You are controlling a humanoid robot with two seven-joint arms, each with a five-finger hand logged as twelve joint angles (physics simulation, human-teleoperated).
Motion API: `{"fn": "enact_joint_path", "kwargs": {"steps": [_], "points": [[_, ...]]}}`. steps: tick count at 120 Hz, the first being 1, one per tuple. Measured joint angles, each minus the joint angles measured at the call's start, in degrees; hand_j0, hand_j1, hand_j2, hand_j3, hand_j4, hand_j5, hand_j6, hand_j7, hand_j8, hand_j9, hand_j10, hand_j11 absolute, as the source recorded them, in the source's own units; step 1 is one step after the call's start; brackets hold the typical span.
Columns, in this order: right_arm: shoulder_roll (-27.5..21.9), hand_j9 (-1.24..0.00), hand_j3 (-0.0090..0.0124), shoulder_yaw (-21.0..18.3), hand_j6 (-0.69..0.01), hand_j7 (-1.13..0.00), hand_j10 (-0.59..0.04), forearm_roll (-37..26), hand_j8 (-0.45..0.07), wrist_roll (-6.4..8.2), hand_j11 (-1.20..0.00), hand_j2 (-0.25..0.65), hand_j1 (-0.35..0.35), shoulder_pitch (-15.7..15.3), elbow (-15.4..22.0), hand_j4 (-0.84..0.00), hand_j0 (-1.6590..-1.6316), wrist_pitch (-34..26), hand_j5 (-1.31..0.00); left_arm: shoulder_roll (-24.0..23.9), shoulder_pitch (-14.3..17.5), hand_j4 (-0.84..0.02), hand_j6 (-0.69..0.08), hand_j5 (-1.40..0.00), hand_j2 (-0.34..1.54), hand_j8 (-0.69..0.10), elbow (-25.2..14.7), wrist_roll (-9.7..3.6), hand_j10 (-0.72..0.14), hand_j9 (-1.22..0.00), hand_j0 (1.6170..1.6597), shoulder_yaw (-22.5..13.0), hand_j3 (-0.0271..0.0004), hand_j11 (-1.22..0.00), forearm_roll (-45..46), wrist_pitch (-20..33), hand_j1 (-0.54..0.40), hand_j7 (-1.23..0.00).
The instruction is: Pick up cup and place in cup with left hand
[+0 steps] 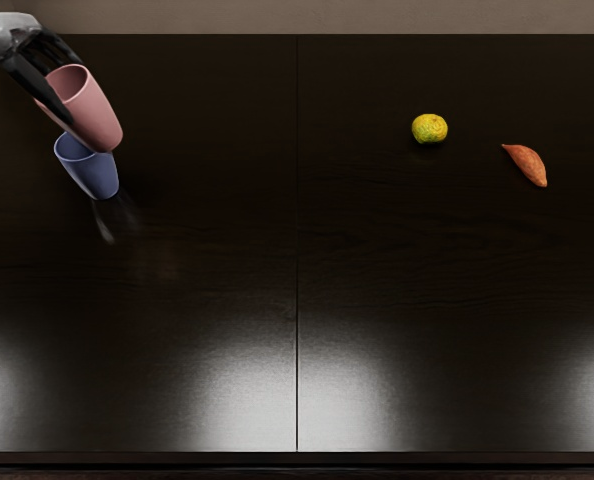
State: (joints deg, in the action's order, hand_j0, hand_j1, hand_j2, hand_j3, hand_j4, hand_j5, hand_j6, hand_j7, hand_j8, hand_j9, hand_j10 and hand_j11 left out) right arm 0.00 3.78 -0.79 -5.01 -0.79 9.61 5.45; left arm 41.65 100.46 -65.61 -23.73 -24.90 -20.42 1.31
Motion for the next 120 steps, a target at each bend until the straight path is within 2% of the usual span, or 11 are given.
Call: {"fn": "enact_joint_path", "kwargs": {"steps": [53,120], "points": [[0.0,-0.02,0.0,0.0,-0.017,-0.02,-0.017,0.0,-0.017,0.0,-0.02,-0.003,-0.329,0.0,-0.01,-0.017,-1.6581,0.0,-0.02,5.42,0.7,-0.481,-0.369,-0.63,0.24,-0.388,0.03,0.0,-0.473,-0.62,1.6575,0.02,0.0,-0.62,-1.37,0.0,-0.137,-0.61],[0.0,-0.02,0.0,0.0,-0.017,-0.02,-0.017,0.0,-0.017,0.0,-0.02,-0.003,-0.329,0.0,-0.02,-0.017,-1.6581,0.0,-0.02,4.24,-0.52,-0.489,-0.374,-0.62,0.24,-0.396,0.69,0.59,-0.469,-0.62,1.6574,0.34,0.0,-0.62,-4.04,1.24,-0.133,-0.61]]}}
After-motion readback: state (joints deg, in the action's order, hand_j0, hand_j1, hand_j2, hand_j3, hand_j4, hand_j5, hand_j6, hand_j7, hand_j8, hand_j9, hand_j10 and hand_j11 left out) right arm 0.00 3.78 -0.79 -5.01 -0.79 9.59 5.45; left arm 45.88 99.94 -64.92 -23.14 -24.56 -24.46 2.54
